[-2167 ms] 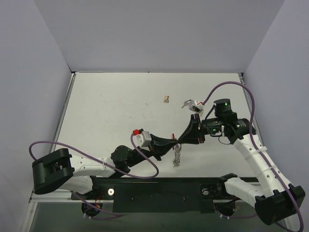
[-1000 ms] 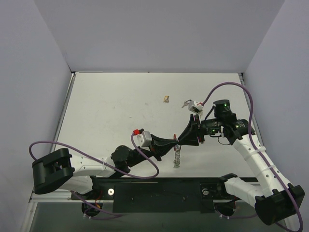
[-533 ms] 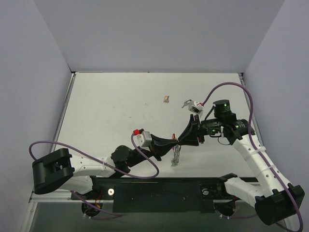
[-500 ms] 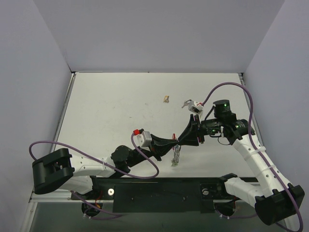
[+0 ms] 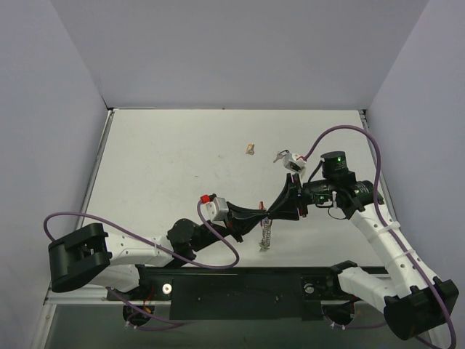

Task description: Put the keys on the keyring

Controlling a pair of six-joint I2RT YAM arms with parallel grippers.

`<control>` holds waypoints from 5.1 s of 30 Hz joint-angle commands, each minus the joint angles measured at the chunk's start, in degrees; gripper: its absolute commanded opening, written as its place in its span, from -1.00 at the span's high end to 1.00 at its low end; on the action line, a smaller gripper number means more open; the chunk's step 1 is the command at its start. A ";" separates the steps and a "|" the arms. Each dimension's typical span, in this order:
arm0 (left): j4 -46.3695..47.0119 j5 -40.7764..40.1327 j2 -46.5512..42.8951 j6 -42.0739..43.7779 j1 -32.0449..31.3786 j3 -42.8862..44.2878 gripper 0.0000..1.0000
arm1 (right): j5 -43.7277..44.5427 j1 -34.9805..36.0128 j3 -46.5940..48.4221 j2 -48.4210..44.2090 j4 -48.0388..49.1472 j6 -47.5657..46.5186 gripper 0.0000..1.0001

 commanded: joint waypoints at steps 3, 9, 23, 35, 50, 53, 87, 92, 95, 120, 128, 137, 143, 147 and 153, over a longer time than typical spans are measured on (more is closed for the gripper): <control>19.97 0.40 -1.99 0.20 -0.40 0.82 1.00 | -2.29 -0.57 -0.34 -1.15 0.64 -1.14 0.65; 20.06 0.66 -1.81 -0.15 -0.40 0.91 1.00 | -2.47 -0.57 0.01 -1.07 0.38 -1.49 0.85; 21.99 3.21 -0.58 -2.35 -0.31 1.26 1.00 | -0.45 -0.40 1.32 -1.15 -1.82 -1.76 1.00; 18.66 2.86 -1.19 -3.06 -0.31 1.53 0.47 | 2.54 -1.27 2.03 -0.89 0.11 1.31 1.00; -29.16 -4.43 -20.15 1.87 0.21 6.61 0.03 | 10.79 -1.63 5.54 0.07 -9.35 -5.09 1.00; -45.63 -6.28 -23.69 3.71 0.57 11.18 -0.04 | 14.83 -0.49 9.04 0.51 -15.16 -11.84 1.00; -26.18 19.47 0.38 3.63 6.37 17.78 0.06 | 37.87 9.36 24.27 7.20 -41.98 -31.82 1.00; -25.56 20.44 3.10 2.22 6.19 19.37 0.14 | 37.17 9.27 24.09 7.11 -41.98 -31.64 1.00; -25.73 20.96 4.07 1.78 6.02 19.98 0.15 | 36.82 9.19 24.18 7.02 -41.81 -31.73 1.00; -29.59 22.11 8.73 1.08 5.23 24.73 0.34 | 34.88 8.66 23.56 6.67 -41.28 -31.38 1.00; -31.44 23.16 9.35 1.34 5.23 25.96 0.53 | 34.71 8.48 23.56 6.41 -41.28 -31.38 1.00; -33.73 23.34 8.65 1.96 5.23 25.96 0.50 | 34.27 8.13 23.56 6.23 -41.10 -31.20 1.00; -33.47 24.48 8.91 1.87 5.31 26.57 1.00 | 34.09 8.04 23.47 6.14 -41.10 -31.20 1.00; -31.72 23.87 8.12 1.08 5.31 25.96 1.00 | 33.57 7.87 22.86 5.70 -40.93 -31.20 1.00; -23.38 19.65 4.70 -1.99 5.31 21.57 1.00 | 24.89 2.52 21.63 3.60 -39.70 -30.06 0.58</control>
